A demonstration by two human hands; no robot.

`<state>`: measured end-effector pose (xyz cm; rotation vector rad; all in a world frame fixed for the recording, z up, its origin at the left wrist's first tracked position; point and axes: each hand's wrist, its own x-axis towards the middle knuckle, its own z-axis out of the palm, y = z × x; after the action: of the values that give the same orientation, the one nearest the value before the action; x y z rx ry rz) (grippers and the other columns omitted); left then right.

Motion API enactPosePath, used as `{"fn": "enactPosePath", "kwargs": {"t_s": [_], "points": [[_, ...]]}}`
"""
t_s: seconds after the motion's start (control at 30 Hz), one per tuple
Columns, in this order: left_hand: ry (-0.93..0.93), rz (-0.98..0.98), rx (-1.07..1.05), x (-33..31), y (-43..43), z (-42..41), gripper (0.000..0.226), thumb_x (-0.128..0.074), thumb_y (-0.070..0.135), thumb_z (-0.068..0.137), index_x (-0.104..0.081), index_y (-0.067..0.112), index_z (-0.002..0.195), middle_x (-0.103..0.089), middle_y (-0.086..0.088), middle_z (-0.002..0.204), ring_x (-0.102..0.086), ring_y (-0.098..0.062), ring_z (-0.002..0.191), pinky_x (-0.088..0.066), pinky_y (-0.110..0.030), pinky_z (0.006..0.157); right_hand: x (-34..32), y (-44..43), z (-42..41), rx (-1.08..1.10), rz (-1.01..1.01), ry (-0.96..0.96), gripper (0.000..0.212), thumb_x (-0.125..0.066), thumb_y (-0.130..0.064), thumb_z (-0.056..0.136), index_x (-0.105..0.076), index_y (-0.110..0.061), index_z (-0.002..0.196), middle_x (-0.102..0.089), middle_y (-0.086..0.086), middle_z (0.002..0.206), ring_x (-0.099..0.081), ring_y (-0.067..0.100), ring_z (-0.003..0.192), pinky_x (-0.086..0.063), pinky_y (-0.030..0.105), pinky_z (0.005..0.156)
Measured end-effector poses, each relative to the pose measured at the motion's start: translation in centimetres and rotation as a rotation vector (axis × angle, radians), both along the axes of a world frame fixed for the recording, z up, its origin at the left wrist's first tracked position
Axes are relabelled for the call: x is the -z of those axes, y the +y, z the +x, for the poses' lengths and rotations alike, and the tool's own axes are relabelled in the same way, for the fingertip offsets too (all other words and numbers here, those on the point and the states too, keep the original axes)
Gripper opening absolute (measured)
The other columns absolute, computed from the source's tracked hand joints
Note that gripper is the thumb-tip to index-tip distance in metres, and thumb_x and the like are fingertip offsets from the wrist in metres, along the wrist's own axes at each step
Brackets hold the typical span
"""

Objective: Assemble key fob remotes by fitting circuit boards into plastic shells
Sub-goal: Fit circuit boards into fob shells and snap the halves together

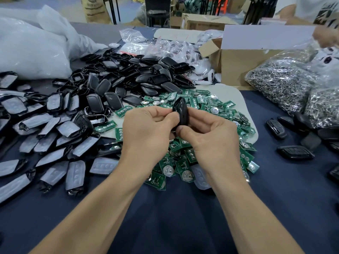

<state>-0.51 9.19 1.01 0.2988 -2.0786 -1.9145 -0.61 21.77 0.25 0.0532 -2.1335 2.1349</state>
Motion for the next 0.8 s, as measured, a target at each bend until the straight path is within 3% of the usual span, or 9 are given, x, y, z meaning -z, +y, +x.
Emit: {"fn": "enactPosePath", "kwargs": {"t_s": [0.13,0.23,0.3,0.4,0.47,0.57,0.63,0.7,0.8], "points": [[-0.028,0.066,0.103,-0.2,0.2,0.2,0.016,-0.076,0.01,0.092,-0.076,0.02,0.081,-0.078,0.002,0.071,-0.077,-0.013,0.067,-0.061,-0.025,0.061,-0.3,0.3,0.1,0.083,0.121,-0.009,0.049,-0.088,-0.002,0.073,-0.078,-0.024,0.116,-0.079,-0.016,0.093,-0.073,-0.006,0.09,-0.06,0.019,0.083],[-0.053,-0.004,0.164,-0.2,-0.1,0.2,0.013,-0.078,0.012,0.089,-0.076,0.022,0.081,-0.078,0.0,0.071,-0.076,-0.018,0.067,-0.065,-0.039,0.07,-0.6,0.1,0.6,0.127,0.272,0.061,0.046,-0.085,-0.004,0.077,-0.077,-0.031,0.114,-0.071,-0.032,0.082,-0.071,-0.012,0.085,-0.057,0.011,0.079],[-0.054,-0.124,0.197,-0.3,0.1,0.3,0.003,-0.076,0.028,0.083,-0.075,0.027,0.086,-0.078,0.0,0.071,-0.077,-0.03,0.073,-0.065,-0.049,0.076,-0.8,-0.2,0.9,0.171,0.405,0.12,0.043,-0.08,-0.007,0.081,-0.078,-0.033,0.114,-0.076,-0.025,0.087,-0.073,-0.003,0.086,-0.059,0.017,0.081],[-0.027,-0.263,0.178,-0.3,0.3,0.6,0.01,-0.066,0.043,0.084,-0.07,0.044,0.093,-0.076,0.003,0.065,-0.075,-0.028,0.07,-0.062,-0.045,0.067,-0.8,-0.7,1.4,0.246,0.587,0.194,0.049,-0.078,-0.006,0.082,-0.074,-0.029,0.125,-0.079,-0.006,0.111,-0.074,0.013,0.1,-0.058,0.03,0.096],[-0.007,-0.253,0.159,-0.2,0.3,0.4,0.012,-0.063,0.037,0.089,-0.074,0.043,0.093,-0.076,-0.001,0.066,-0.074,-0.032,0.071,-0.062,-0.047,0.067,-0.7,-0.9,1.5,0.26,0.621,0.248,0.049,-0.077,-0.004,0.081,-0.075,-0.027,0.125,-0.078,-0.004,0.113,-0.075,0.017,0.101,-0.058,0.033,0.098],[0.007,-0.133,0.157,-0.3,0.3,0.3,0.017,-0.064,0.031,0.089,-0.078,0.036,0.096,-0.078,-0.005,0.072,-0.075,-0.037,0.074,-0.063,-0.056,0.074,-0.9,-0.9,1.6,0.263,0.624,0.3,0.052,-0.073,0.002,0.079,-0.077,-0.028,0.121,-0.079,-0.008,0.109,-0.073,0.012,0.098,-0.055,0.024,0.095],[0.02,-0.11,0.145,-0.3,0.1,0.3,0.017,-0.065,0.033,0.091,-0.082,0.032,0.088,-0.077,-0.005,0.074,-0.076,-0.036,0.074,-0.063,-0.058,0.074,-1.0,-0.9,1.6,0.251,0.63,0.362,0.059,-0.069,0.008,0.073,-0.078,-0.03,0.117,-0.079,-0.012,0.105,-0.071,0.008,0.095,-0.054,0.021,0.091],[0.018,-0.063,0.146,-0.3,-0.1,0.3,0.023,-0.066,0.026,0.097,-0.083,0.03,0.083,-0.078,-0.006,0.076,-0.078,-0.033,0.074,-0.065,-0.053,0.072,-0.8,-1.0,1.4,0.253,0.638,0.413,0.063,-0.069,0.012,0.068,-0.078,-0.029,0.114,-0.078,-0.012,0.105,-0.07,0.009,0.098,-0.055,0.023,0.092],[-0.033,0.108,0.198,-0.6,-0.3,0.2,0.027,-0.064,0.014,0.101,-0.085,0.024,0.087,-0.08,-0.008,0.083,-0.079,-0.029,0.076,-0.065,-0.032,0.067,-0.4,-0.8,1.1,0.278,0.626,0.453,0.061,-0.072,0.013,0.067,-0.079,-0.025,0.114,-0.078,-0.009,0.108,-0.071,0.012,0.103,-0.056,0.03,0.098]]}}
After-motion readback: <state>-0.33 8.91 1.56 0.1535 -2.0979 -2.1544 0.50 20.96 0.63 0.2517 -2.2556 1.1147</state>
